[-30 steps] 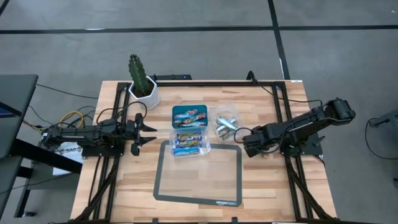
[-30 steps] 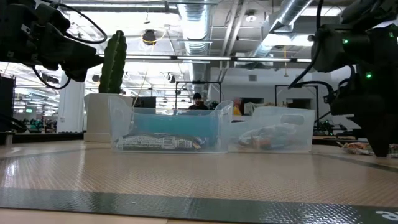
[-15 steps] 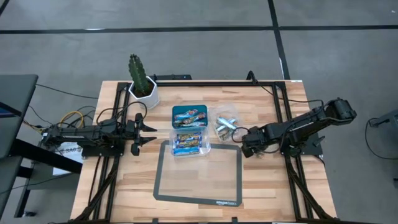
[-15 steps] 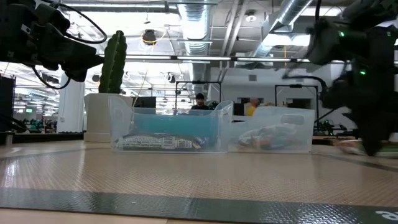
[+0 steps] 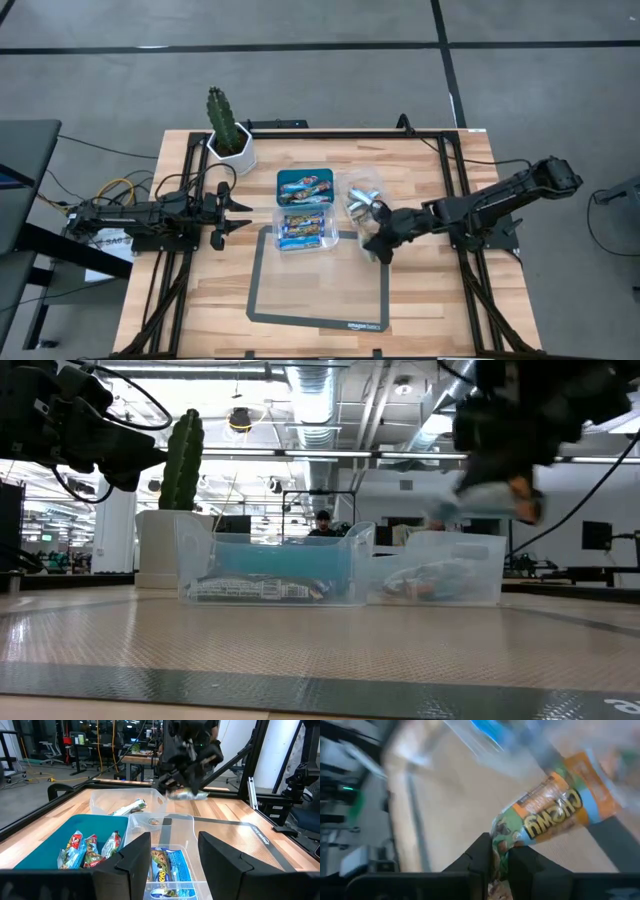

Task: Pick and place Granola Bars by type
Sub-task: Put the orange granola bar into the right transparent bin

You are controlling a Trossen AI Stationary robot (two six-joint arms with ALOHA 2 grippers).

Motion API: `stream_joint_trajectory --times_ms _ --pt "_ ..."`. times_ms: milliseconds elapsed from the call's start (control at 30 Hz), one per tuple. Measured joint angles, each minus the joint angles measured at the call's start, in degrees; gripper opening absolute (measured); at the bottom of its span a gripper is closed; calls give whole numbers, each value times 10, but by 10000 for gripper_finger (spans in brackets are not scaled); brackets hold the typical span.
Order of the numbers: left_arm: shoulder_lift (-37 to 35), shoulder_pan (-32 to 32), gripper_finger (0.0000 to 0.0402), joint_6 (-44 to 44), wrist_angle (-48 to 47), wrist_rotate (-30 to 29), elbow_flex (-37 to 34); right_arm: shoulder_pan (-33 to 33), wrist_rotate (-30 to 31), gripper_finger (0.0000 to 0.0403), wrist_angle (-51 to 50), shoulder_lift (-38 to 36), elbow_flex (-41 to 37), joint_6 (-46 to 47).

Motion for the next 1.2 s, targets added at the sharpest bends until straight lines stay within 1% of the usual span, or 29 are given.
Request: stream_joint_trajectory --times_ms 167,300,400,567,667,867,1000,1200 --pt "0 0 158 0 0 0 0 -23 2 43 122 1 1 -95" --pt "0 0 158 0 0 0 0 -47 2 43 198 1 1 -134" --pt "0 0 158 0 0 0 0 -61 2 44 212 1 1 -137" --pt "0 0 158 0 0 0 0 -80 2 44 212 1 1 -168" --pt "0 0 158 0 0 0 0 -97 22 43 207 1 1 -180" --pt "0 0 158 0 0 0 0 -130 107 43 151 1 4 -210" --pt "0 0 158 0 0 0 0 -151 155 43 52 1 35 -211" --pt "0 0 158 0 0 0 0 -165 188 43 -129 1 99 -210"
